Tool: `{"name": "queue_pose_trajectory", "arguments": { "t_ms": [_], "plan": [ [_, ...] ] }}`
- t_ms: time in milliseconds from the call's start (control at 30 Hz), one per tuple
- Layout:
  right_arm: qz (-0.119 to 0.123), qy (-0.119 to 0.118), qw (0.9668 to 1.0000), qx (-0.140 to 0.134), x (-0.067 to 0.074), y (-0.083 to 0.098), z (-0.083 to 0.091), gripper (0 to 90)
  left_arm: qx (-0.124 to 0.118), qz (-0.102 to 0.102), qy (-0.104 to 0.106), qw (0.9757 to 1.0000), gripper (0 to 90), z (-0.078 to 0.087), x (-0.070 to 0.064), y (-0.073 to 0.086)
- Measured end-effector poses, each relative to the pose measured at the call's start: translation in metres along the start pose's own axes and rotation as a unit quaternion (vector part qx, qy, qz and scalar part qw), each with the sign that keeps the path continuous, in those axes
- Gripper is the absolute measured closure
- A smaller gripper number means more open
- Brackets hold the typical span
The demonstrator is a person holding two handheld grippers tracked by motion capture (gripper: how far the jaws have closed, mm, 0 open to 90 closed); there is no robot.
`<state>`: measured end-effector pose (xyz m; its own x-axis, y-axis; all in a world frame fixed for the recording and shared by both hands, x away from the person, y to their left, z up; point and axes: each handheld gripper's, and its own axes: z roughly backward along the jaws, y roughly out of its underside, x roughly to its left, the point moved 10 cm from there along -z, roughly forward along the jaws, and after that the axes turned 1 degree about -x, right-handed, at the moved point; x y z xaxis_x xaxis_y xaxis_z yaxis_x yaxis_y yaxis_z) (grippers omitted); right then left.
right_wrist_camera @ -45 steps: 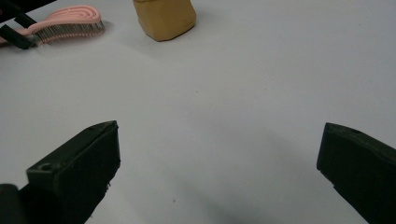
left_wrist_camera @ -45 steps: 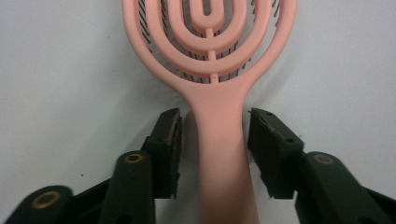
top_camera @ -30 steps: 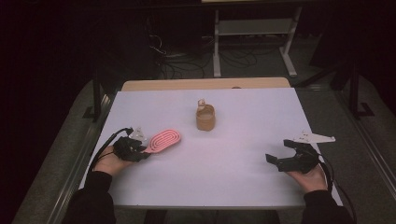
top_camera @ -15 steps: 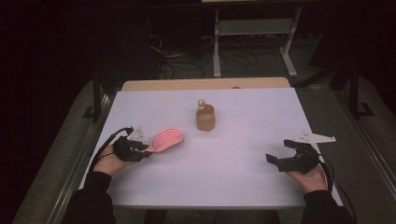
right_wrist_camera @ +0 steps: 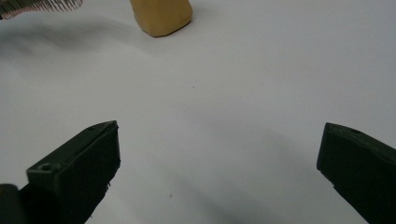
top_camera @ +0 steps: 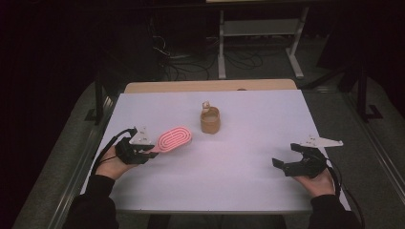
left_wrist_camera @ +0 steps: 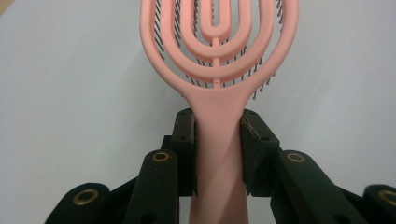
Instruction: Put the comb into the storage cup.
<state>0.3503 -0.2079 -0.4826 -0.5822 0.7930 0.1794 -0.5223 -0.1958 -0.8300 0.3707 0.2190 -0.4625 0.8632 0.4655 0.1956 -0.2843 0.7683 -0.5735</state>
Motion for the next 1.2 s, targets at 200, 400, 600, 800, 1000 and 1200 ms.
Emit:
{"name": "queue_pose_trajectory", "arguments": {
  "t_ms": [200,400,600,800,1000,1200],
  "plan": [
    [0.011,-0.007,0.9999,0.005,0.001,-0.003,0.0,0.0,-0.004,-0.006,-0.006,1.0,70.3,0.003,0.0,-0.006],
    [0.015,-0.012,0.9998,0.009,-0.001,-0.009,0.002,0.0,-0.01,-0.022,-0.012,0.9996,70.3,0.009,-0.003,-0.017],
    [0.018,-0.013,0.9997,0.009,-0.001,-0.013,0.004,0.0,-0.018,-0.049,-0.008,0.9986,70.3,0.012,-0.011,-0.034],
    [0.02,-0.015,0.9996,0.013,0.0,-0.015,0.002,0.0,-0.022,-0.067,-0.011,0.9974,70.3,0.012,-0.012,-0.048],
    [0.024,-0.018,0.9995,0.012,0.003,-0.023,0.001,0.0,-0.038,-0.076,-0.012,0.9963,70.3,0.013,-0.012,-0.06],
    [0.033,-0.025,0.999,0.018,0.01,-0.032,-0.004,0.0,-0.047,-0.081,-0.013,0.9955,70.3,0.011,-0.012,-0.069]
  ]
}}
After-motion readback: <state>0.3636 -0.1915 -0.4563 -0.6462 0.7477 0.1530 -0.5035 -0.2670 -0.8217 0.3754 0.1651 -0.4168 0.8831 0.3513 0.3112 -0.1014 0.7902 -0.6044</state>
